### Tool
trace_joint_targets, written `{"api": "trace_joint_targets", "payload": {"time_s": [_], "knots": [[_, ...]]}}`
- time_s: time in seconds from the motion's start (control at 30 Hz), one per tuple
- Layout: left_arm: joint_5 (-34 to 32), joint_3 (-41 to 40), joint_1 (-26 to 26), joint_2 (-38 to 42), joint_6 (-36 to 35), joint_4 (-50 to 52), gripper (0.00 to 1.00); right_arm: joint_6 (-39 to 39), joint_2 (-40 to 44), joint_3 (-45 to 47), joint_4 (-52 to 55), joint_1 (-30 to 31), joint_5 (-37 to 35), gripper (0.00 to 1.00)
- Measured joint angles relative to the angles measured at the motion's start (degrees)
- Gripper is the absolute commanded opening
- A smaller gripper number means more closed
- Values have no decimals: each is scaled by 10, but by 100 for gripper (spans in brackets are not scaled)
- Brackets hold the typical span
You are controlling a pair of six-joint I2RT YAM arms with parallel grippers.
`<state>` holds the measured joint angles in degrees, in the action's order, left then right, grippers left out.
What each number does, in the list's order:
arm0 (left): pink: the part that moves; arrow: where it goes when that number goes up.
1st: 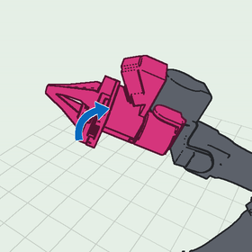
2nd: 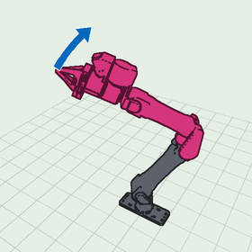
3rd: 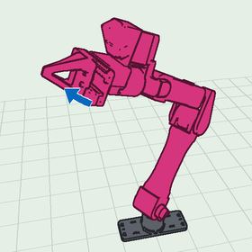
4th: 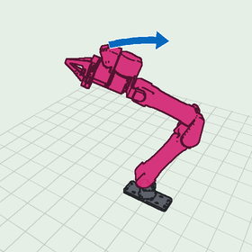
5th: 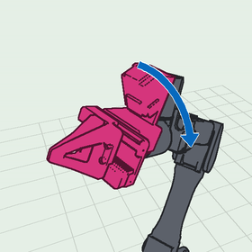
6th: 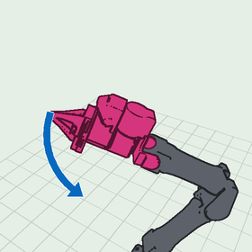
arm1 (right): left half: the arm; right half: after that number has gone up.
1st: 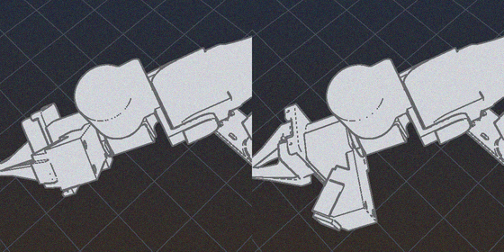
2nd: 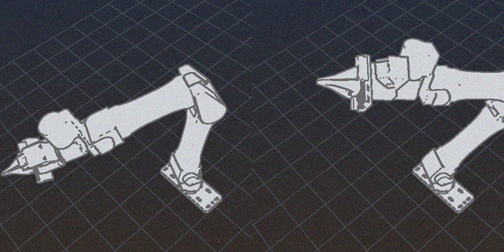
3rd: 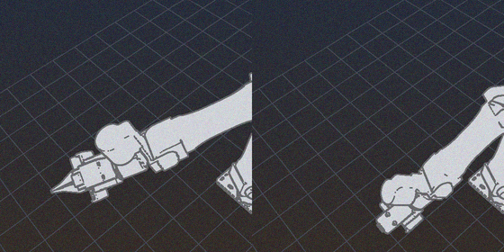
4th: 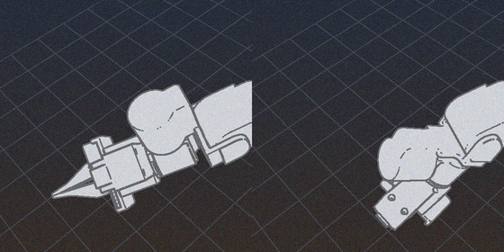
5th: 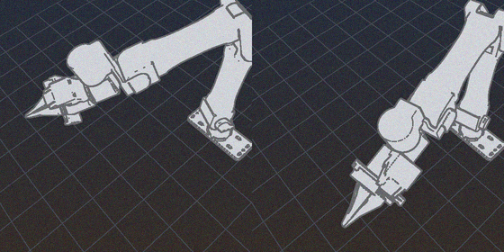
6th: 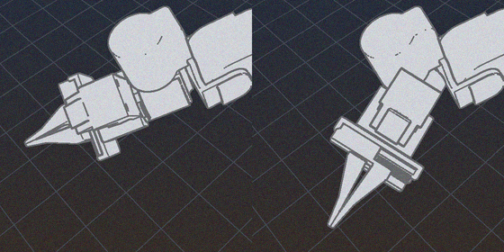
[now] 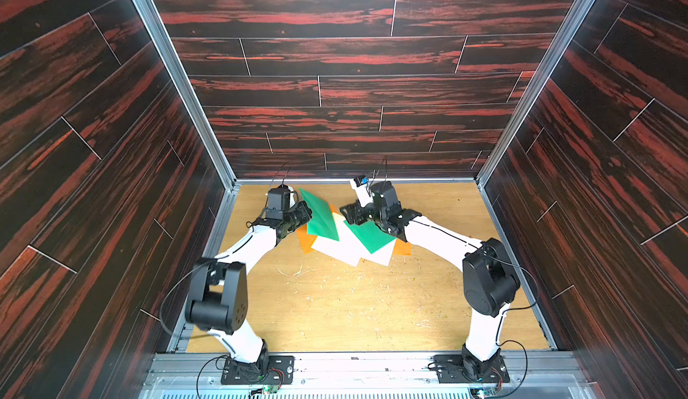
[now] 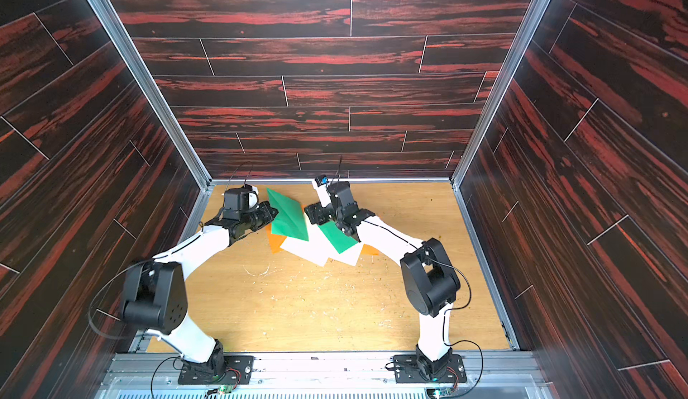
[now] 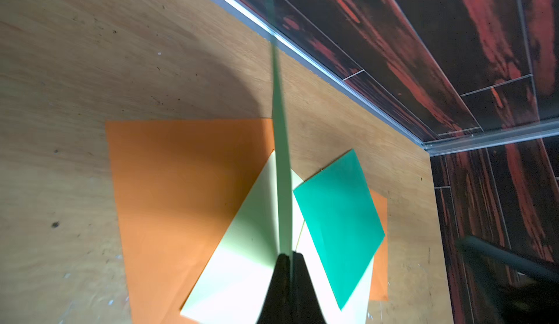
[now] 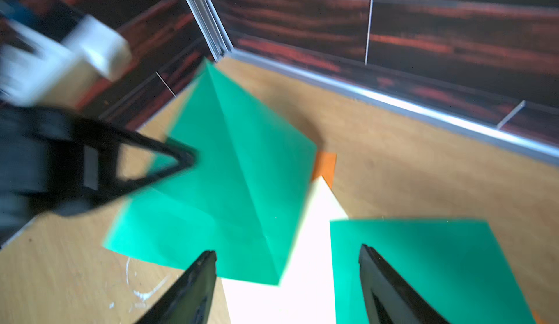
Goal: Sort the scattered colored papers by color
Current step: Pick up the colored paper from the center of the board, then place the colored paper at the center of the board.
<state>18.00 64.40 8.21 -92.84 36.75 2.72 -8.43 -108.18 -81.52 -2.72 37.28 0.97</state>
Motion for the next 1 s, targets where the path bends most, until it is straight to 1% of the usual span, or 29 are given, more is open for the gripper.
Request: {"api": "trace_joint_targets", "payload": {"time_s": [0.23,0.4,0.57,0.7,0.83,0.93,1.0], "knots": [[-10,-11,0,103,-32,128,0,-10,25,56,-4,0,-13,79],[-35,-63,0,180,-33,216,0,-13,34,72,-13,0,-17,79],[-50,-137,0,243,-17,296,0,-18,34,82,-17,0,-19,79],[-83,-167,0,259,-12,373,0,-20,34,82,-20,0,-19,79],[-156,-163,0,270,-13,448,0,-23,34,86,-30,0,-16,79],[-211,-151,0,259,-21,488,0,-27,34,90,-31,0,-12,79],[-240,-140,0,234,-26,505,0,-31,34,91,-34,0,-8,79]]}}
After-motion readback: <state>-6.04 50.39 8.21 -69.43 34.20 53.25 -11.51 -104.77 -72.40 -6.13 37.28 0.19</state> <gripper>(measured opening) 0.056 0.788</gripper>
